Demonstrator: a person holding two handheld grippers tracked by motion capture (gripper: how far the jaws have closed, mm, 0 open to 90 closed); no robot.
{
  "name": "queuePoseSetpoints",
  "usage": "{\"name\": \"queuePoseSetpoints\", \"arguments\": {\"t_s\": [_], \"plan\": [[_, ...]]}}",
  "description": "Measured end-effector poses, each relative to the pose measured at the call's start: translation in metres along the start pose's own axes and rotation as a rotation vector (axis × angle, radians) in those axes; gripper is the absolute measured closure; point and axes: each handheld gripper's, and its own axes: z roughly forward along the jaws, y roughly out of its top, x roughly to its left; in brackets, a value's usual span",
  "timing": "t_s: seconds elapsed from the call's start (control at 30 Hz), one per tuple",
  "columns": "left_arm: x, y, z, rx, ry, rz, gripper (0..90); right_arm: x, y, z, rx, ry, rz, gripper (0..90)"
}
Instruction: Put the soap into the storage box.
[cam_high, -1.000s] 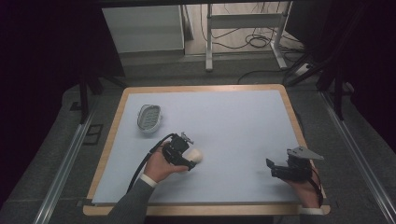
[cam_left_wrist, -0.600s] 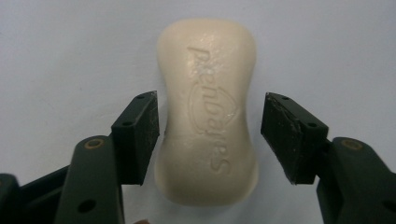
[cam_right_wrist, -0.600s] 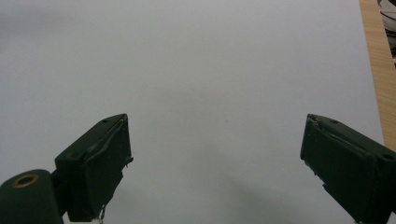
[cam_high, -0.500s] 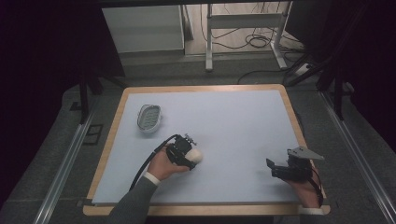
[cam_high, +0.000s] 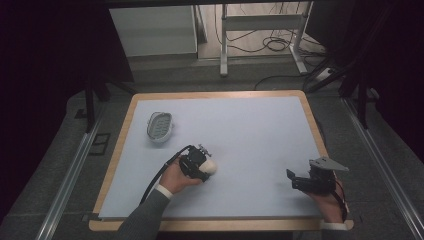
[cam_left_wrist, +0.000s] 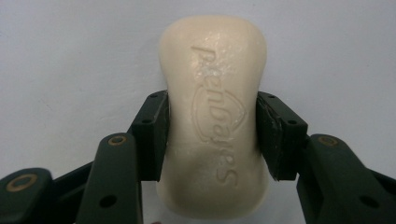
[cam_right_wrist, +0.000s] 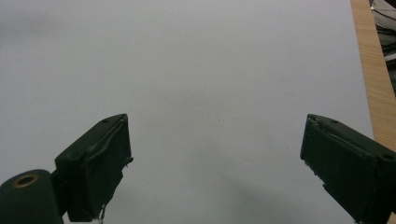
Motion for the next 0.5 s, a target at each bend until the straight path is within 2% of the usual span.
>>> {"name": "queuePoseSetpoints", "arguments": {"t_s": [0.1,0.2,0.3,0.5], "plan": [[0.0018,-0.0003,-0.0002,-0.001,-0.012,-0.003,49.3,0.0002,0.0001,0.0,0.0,0.0,-0.001,8.3],[0.0002,-0.0003,-0.0001,0.003,0.001,-0.002,49.1,0.0,-0.0001,0.0002,0.0,0.002,-0.001,8.3],[0.0008,-0.0009,0.0024,0.018,0.001,-0.013,44.9,0.0002,0.0,0.0001,0.002,0.0,-0.003,8.3],[0.0009,-0.0018,0.0017,0.006,0.002,-0.015,47.7,-0.0008,0.0002,-0.0007,-0.004,-0.004,-0.002,8.3]]}}
